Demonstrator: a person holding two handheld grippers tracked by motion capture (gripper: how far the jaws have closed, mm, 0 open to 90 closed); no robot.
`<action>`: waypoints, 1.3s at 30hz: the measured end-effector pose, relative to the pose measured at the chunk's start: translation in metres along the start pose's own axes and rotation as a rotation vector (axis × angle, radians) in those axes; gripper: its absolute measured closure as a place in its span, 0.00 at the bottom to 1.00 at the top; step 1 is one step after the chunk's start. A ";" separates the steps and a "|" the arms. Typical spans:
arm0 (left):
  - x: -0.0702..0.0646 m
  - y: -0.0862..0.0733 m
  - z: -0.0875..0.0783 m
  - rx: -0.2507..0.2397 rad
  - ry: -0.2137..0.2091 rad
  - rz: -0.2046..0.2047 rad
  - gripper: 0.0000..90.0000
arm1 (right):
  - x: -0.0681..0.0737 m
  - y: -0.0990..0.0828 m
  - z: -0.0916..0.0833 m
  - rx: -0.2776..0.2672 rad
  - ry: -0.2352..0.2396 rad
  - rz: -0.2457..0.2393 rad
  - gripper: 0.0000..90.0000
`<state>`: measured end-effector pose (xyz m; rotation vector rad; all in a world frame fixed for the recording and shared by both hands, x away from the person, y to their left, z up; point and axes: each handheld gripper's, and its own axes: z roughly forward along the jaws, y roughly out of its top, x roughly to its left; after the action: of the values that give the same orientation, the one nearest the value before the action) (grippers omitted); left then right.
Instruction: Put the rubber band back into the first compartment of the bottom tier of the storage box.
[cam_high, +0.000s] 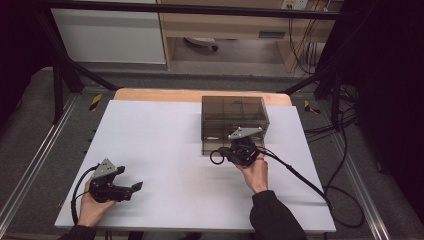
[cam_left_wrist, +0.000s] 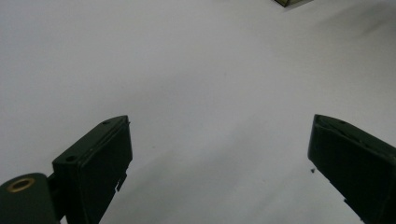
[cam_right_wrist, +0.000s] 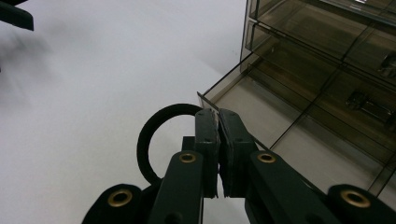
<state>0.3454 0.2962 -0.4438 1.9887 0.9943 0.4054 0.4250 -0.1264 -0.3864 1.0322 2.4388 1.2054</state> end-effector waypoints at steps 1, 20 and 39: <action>0.000 0.000 0.000 0.000 0.000 0.000 0.07 | -0.001 0.001 0.001 -0.003 -0.003 -0.001 0.97; 0.000 0.000 0.000 0.001 0.000 0.000 0.07 | -0.012 0.009 0.015 0.002 -0.034 0.016 0.97; 0.000 0.000 0.001 0.004 0.000 -0.003 0.07 | -0.026 0.014 0.027 -0.011 -0.058 0.050 0.97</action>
<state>0.3459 0.2961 -0.4445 1.9905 0.9983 0.4023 0.4630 -0.1221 -0.3954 1.1152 2.3731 1.1859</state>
